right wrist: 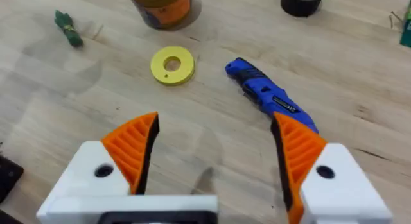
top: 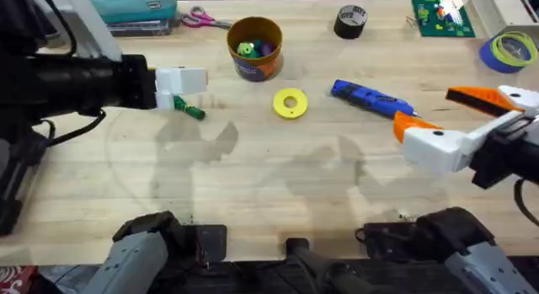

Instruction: Pick up the gripper from the table and insert it into the empty holder that is missing its gripper. Then pick up a screw, insert it into the mounting hole, and use the screwdriver to tighten it. Finally, clean up the table by picking up the vegetable and placing it into the bucket.

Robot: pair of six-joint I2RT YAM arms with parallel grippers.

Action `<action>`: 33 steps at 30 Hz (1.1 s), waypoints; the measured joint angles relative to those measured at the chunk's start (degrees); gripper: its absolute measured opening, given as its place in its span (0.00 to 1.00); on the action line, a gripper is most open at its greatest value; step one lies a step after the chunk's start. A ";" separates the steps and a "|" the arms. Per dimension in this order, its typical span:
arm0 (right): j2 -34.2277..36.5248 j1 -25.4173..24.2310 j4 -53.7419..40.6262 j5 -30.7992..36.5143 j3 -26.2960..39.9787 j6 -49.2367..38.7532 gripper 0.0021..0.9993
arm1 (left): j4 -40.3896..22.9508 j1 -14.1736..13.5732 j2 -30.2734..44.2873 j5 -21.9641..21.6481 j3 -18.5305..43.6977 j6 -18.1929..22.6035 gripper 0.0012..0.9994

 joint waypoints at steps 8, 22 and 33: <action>0.00 0.00 0.02 0.03 0.00 0.20 1.00 | -10.34 -11.79 0.22 -23.35 6.57 -19.88 0.99; 0.00 0.00 0.02 0.03 0.00 0.20 1.00 | -6.44 -19.61 18.48 -42.20 8.66 -53.57 0.99; 0.00 0.00 0.02 0.03 -0.02 0.20 1.00 | 1.39 -14.91 31.69 -40.14 8.66 -61.28 0.99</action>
